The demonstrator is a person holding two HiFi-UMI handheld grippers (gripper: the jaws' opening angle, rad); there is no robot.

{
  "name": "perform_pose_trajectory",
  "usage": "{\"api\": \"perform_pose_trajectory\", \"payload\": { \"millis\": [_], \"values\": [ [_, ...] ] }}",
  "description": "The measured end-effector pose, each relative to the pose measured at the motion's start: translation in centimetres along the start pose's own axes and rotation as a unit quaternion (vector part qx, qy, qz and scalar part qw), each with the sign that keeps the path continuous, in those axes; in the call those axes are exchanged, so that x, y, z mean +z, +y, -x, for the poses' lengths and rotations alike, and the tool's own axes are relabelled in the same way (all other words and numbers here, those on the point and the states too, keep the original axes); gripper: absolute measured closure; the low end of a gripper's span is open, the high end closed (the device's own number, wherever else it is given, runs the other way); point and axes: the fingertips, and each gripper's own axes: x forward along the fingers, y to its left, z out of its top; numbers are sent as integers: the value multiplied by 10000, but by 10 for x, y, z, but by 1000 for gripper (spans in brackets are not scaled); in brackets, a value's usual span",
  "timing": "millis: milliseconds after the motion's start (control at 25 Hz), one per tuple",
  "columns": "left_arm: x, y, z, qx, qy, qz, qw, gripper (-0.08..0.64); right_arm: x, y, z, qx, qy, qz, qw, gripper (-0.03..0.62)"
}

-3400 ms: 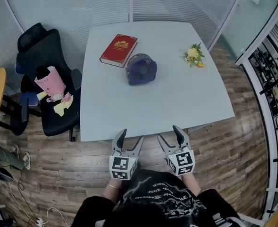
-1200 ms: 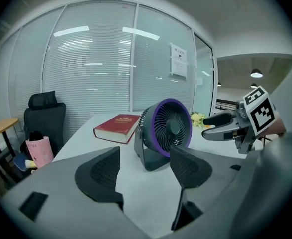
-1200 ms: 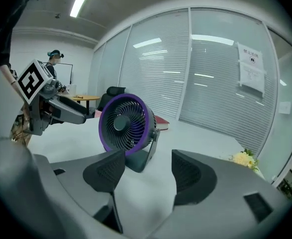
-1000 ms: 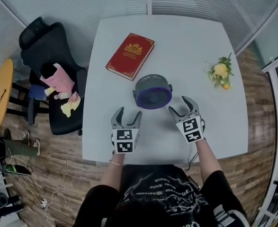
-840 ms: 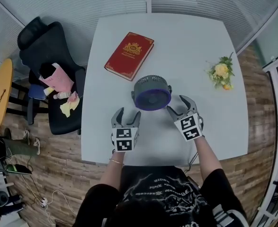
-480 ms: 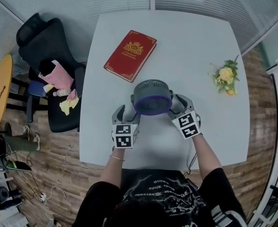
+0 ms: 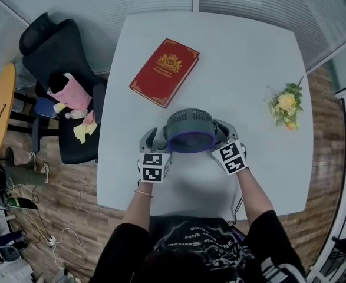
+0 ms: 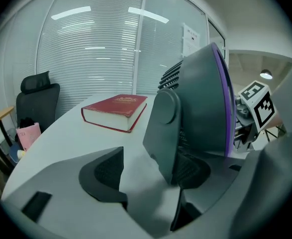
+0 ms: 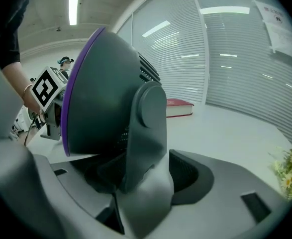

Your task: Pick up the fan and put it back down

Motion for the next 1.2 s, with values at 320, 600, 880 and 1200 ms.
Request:
{"api": "perform_pose_trajectory", "payload": {
  "millis": [320, 600, 880, 1200],
  "values": [
    [1, -15, -9, -350, -18, -213, 9992, 426, 0, -3, -5, 88, -26, -189, 9998, 393],
    [5, -13, -11, -251, -104, 345, 9990, 457, 1, -10, -3, -24, -62, -544, 9985, 420],
    [6, -14, -3, -181, -124, 517, 9984, 468, 0, -6, 3, -16, -122, -856, 9963, 430],
    [17, -20, 17, -144, -218, 432, 9987, 469, 10, 1, 21, -178, -143, -761, 9968, 434]
  ]
}}
